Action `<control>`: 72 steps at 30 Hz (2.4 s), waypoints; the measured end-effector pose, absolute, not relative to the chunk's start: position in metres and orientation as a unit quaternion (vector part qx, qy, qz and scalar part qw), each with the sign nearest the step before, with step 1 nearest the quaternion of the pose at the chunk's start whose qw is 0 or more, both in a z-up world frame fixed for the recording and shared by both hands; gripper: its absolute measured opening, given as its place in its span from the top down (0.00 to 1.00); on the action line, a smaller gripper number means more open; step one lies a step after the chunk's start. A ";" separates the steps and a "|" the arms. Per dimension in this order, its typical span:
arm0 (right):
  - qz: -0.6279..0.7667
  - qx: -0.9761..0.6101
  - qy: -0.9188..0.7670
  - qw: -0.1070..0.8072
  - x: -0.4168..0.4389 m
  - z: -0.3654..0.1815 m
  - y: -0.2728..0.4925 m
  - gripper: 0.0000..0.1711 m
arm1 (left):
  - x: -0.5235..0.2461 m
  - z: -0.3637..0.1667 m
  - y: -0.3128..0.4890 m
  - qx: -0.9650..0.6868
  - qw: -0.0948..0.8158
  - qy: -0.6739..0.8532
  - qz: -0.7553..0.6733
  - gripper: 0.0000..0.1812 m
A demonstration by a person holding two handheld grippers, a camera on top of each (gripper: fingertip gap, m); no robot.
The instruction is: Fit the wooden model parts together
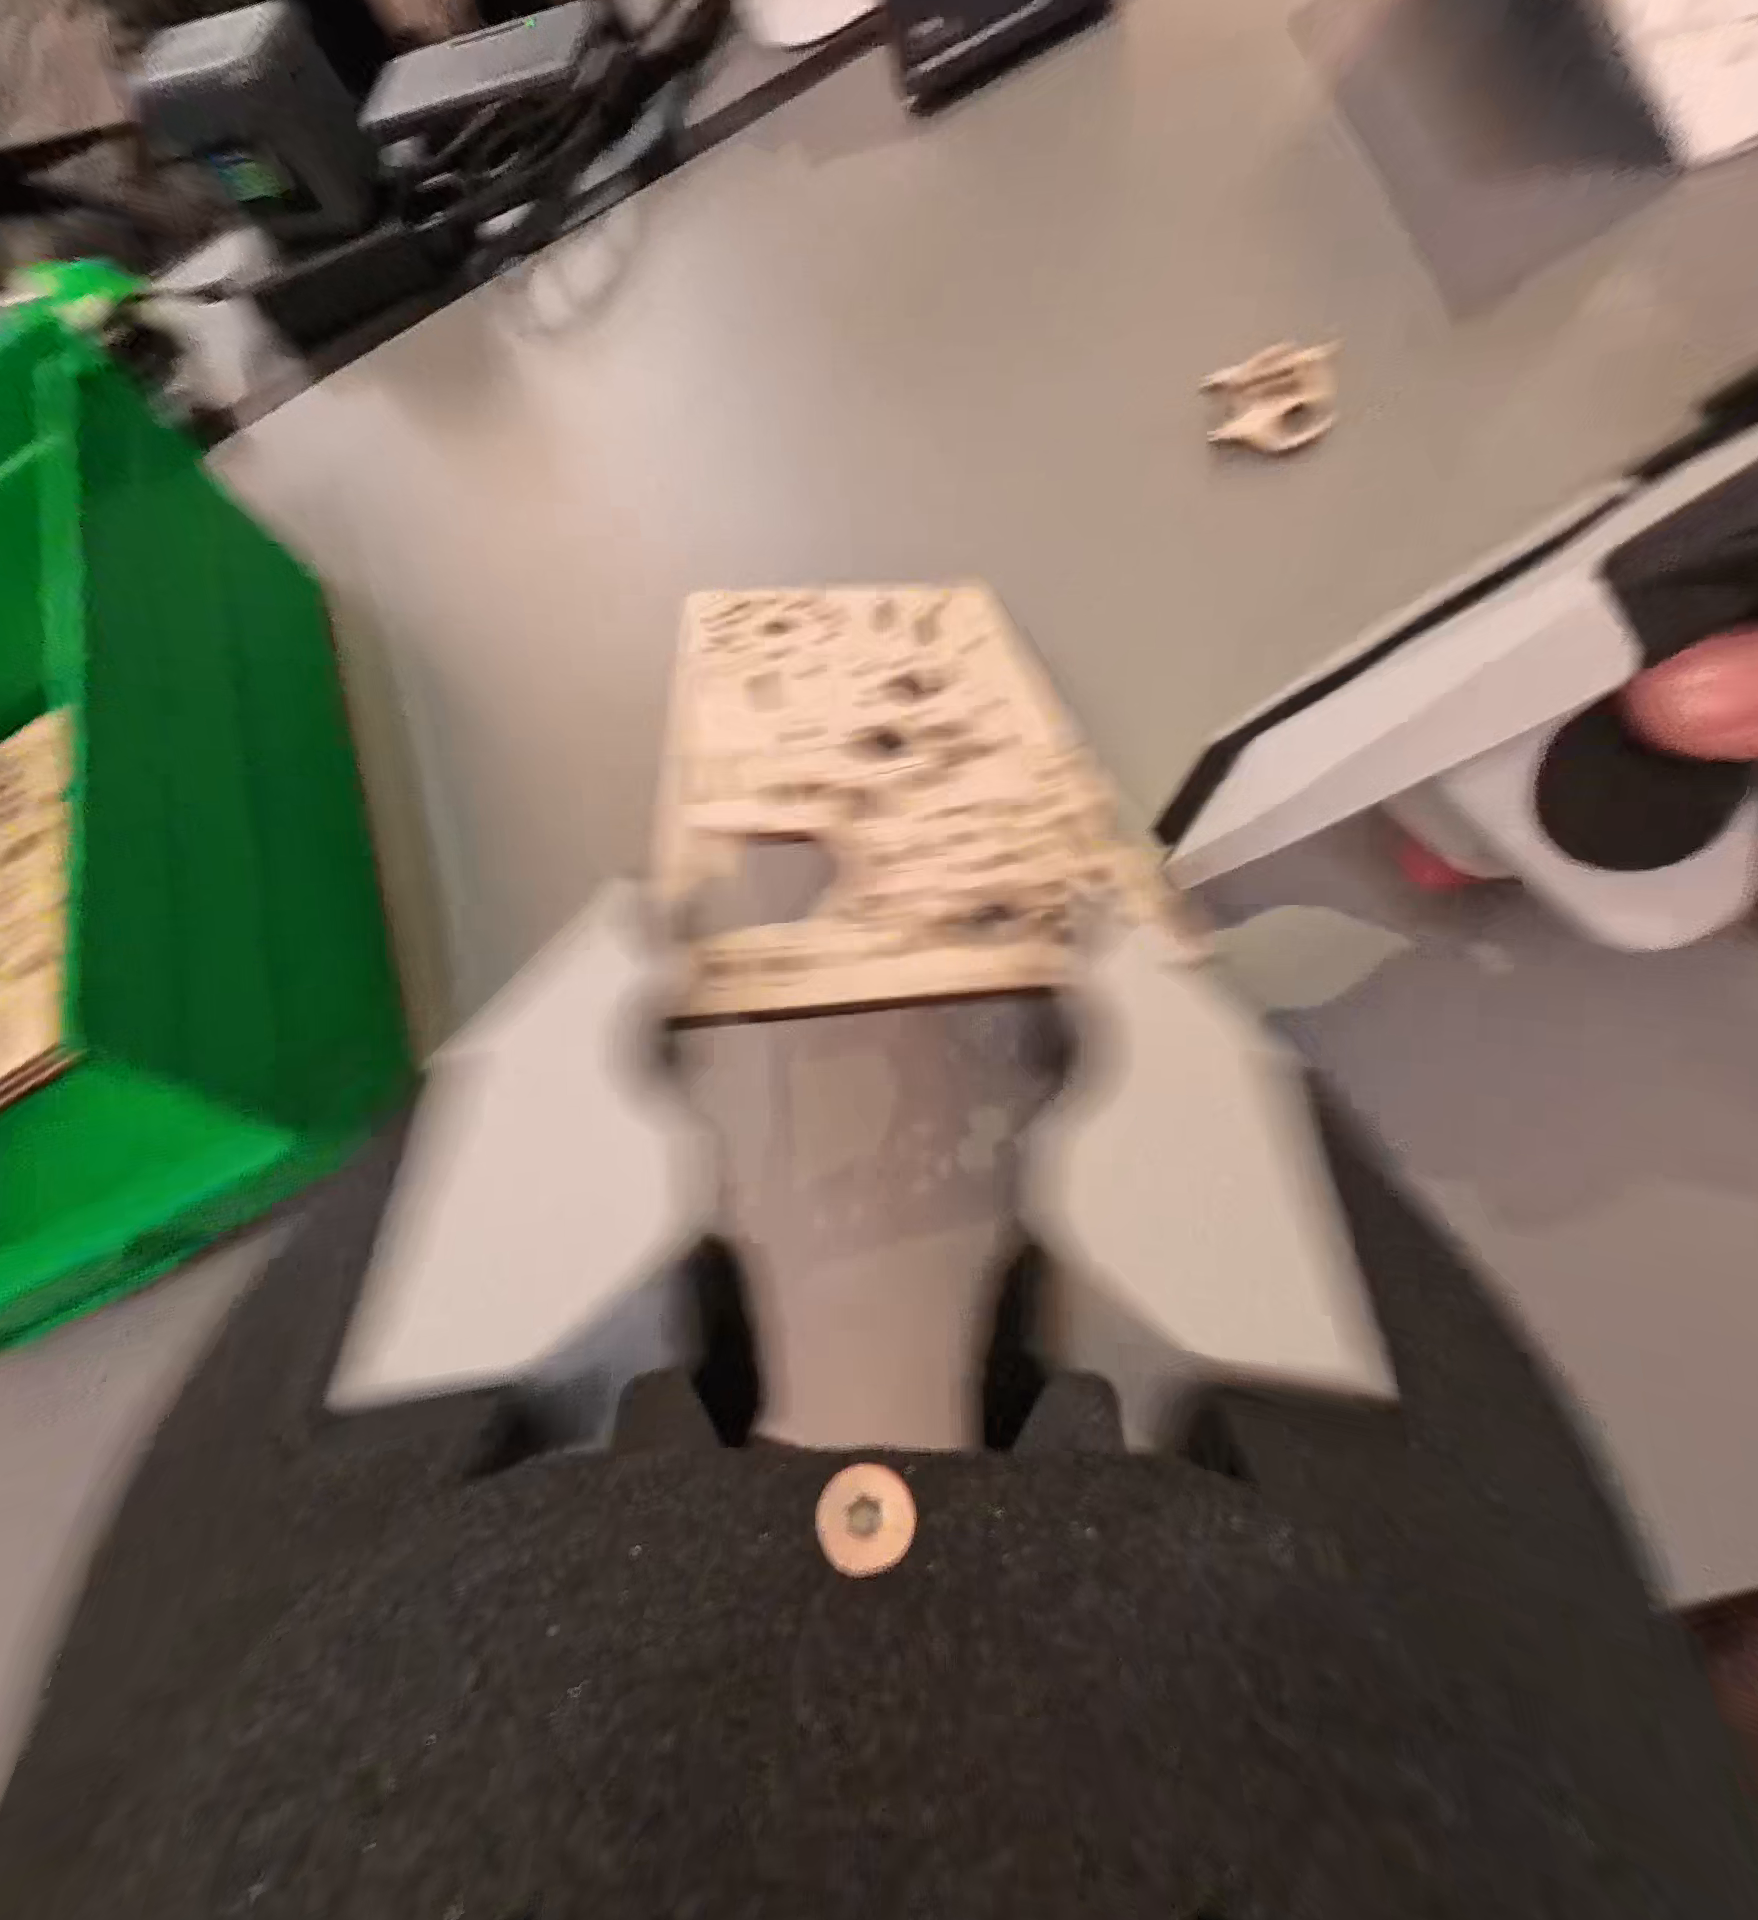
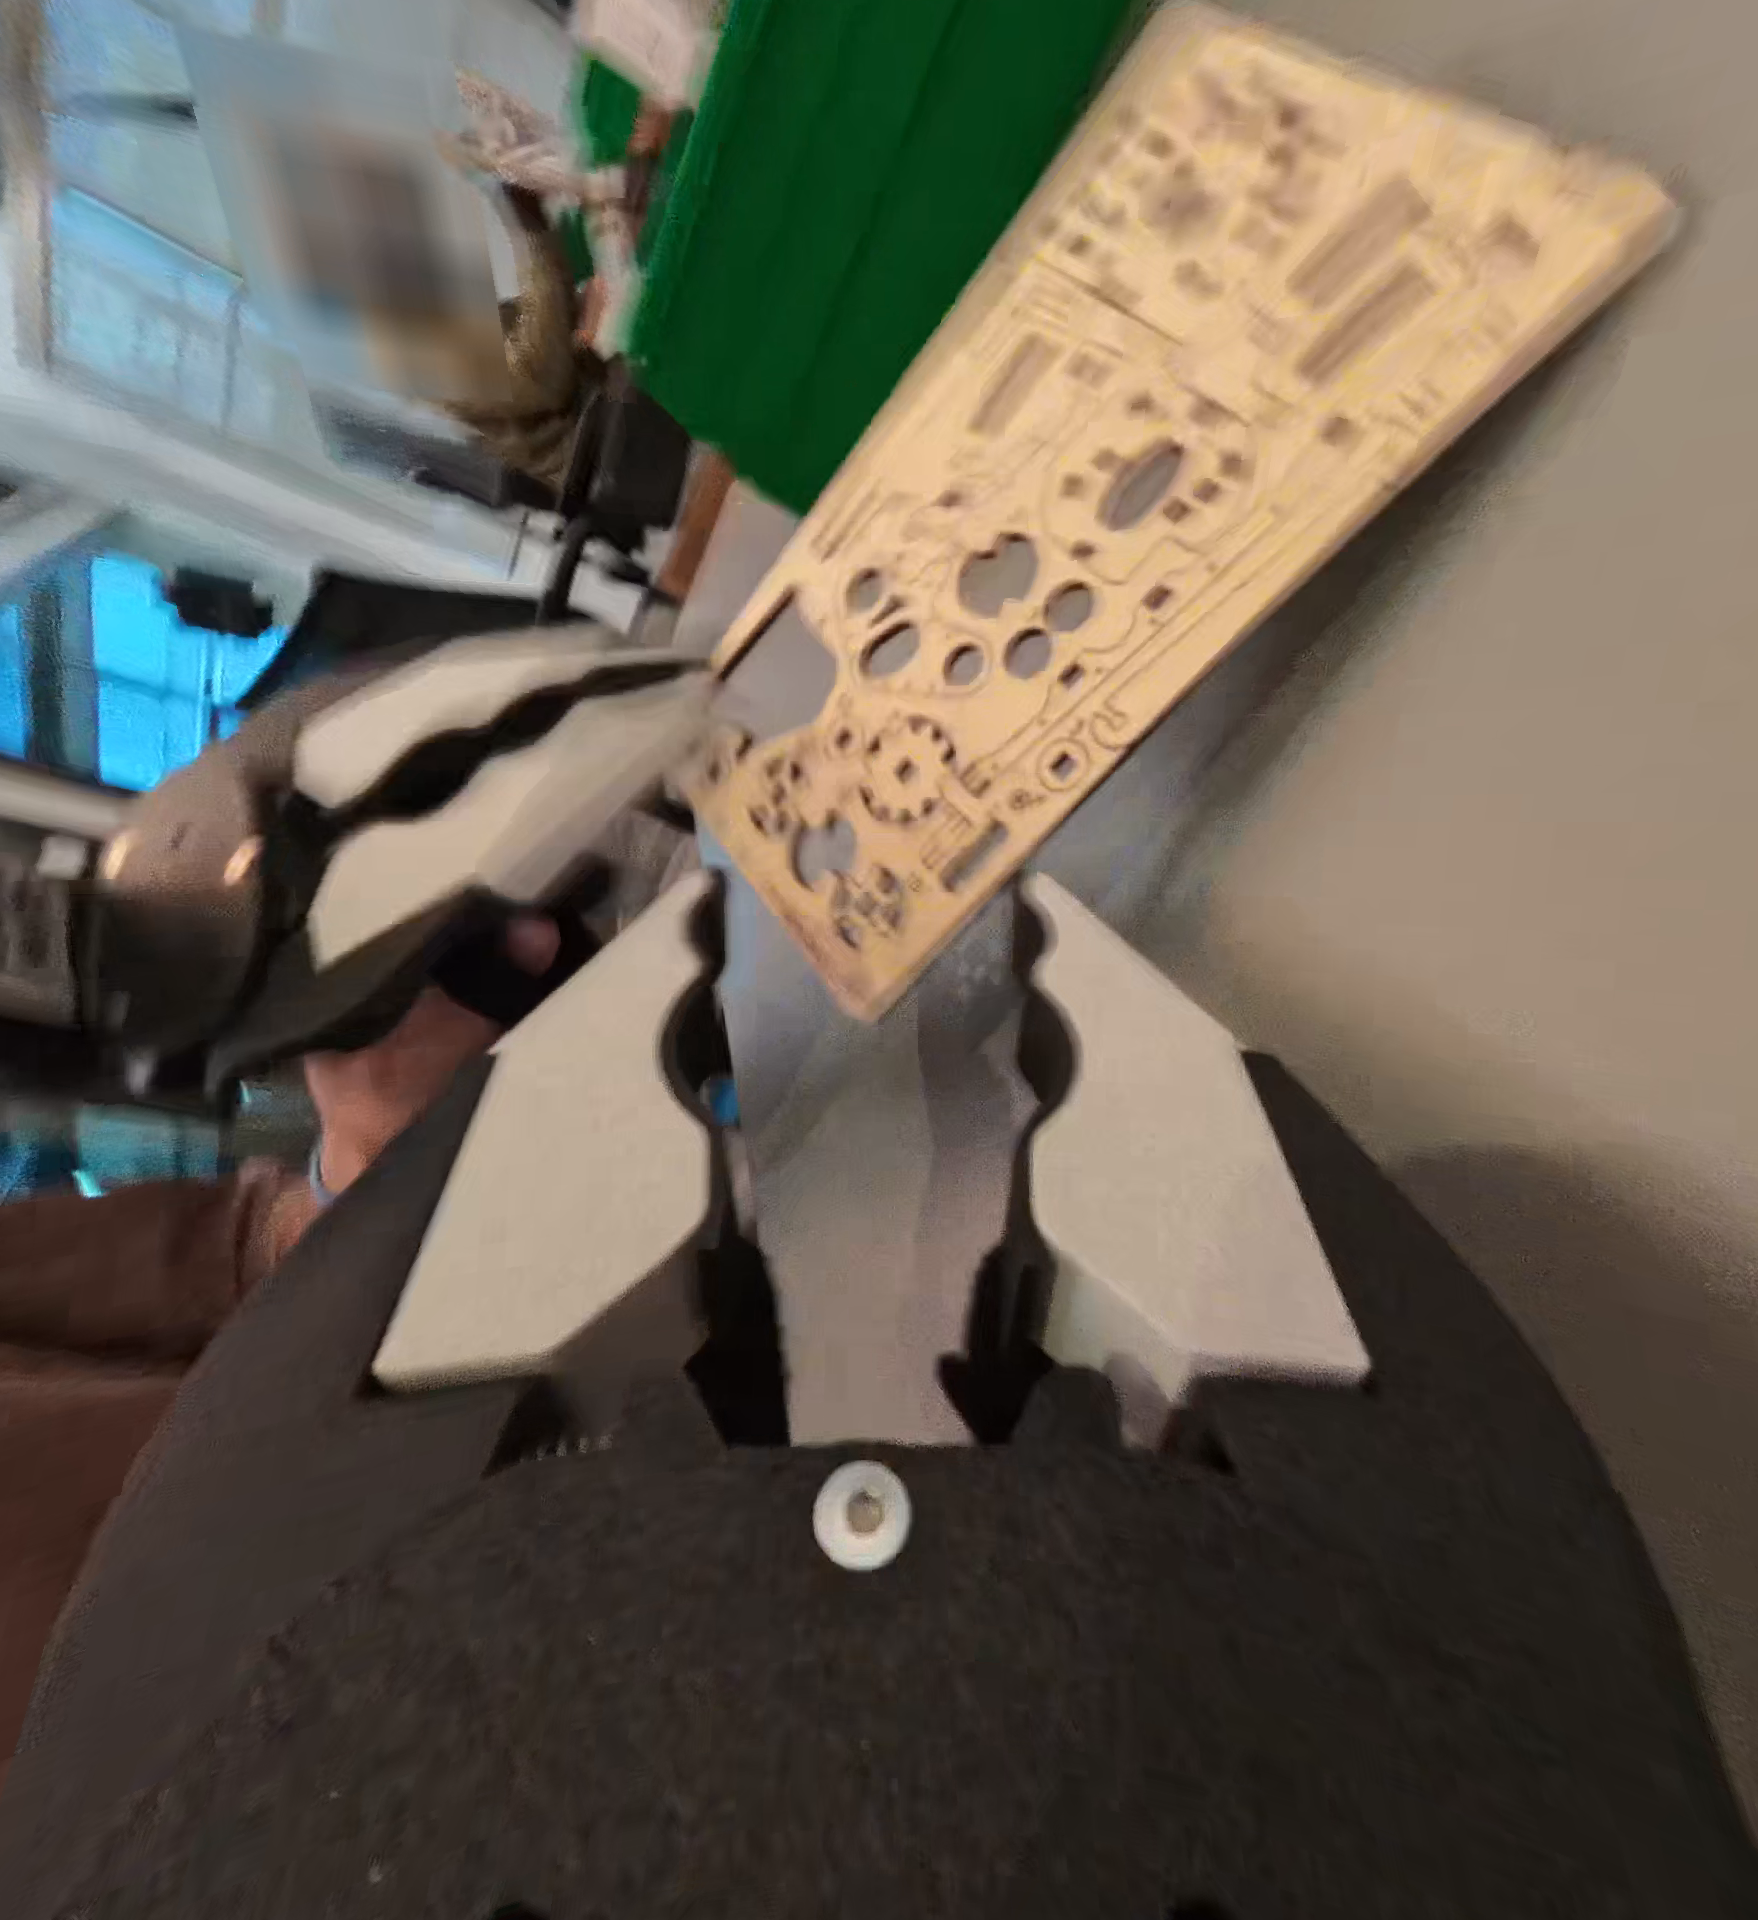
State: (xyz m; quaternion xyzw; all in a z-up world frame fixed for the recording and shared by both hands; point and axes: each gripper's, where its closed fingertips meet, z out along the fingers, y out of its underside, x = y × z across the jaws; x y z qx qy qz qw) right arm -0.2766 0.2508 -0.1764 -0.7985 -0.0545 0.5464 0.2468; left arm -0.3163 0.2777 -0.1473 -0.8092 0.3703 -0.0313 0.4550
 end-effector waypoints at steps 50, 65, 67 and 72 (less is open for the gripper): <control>0.605 -0.768 0.007 0.209 -0.277 -0.178 0.223 0.96 | -0.307 -0.181 0.225 -0.868 0.360 0.313 -0.138 0.50; 0.624 -0.694 -0.223 0.282 -0.243 -0.109 0.206 0.99 | -0.267 -0.136 0.172 -0.718 0.126 0.328 -0.601 0.81; 0.625 -0.692 -0.227 0.280 -0.246 -0.110 0.205 0.98 | -0.262 -0.137 0.167 -0.711 0.122 0.338 -0.605 0.97; 0.636 -0.697 -0.204 0.262 -0.251 -0.117 0.202 0.86 | -0.262 -0.134 0.174 -0.712 0.147 0.328 -0.603 0.99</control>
